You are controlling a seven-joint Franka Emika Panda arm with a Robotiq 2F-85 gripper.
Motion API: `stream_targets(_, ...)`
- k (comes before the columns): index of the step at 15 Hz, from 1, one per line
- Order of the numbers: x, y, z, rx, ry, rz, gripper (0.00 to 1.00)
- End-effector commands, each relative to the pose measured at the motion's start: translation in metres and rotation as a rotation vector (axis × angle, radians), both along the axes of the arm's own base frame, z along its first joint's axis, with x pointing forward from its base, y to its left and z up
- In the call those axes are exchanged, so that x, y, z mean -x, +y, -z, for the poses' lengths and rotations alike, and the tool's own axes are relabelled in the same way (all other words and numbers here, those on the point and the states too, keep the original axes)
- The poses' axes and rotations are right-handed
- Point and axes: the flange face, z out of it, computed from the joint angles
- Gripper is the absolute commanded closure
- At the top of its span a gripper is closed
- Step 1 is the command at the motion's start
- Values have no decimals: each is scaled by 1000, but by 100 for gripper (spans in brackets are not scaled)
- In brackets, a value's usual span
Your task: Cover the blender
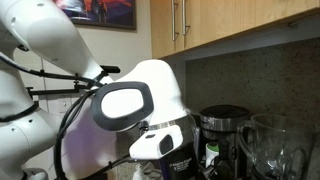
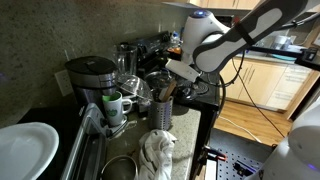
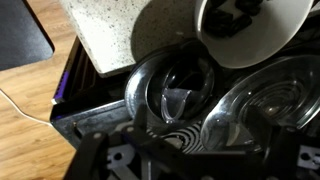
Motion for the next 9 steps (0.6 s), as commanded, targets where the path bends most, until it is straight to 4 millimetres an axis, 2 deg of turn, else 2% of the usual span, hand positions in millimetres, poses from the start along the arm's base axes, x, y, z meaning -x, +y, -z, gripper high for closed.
stream_targets(1, -7, -11, 19, -2, -12, 168, 0)
stream_targets(9, -28, -21, 54, 12, -29, 336, 0)
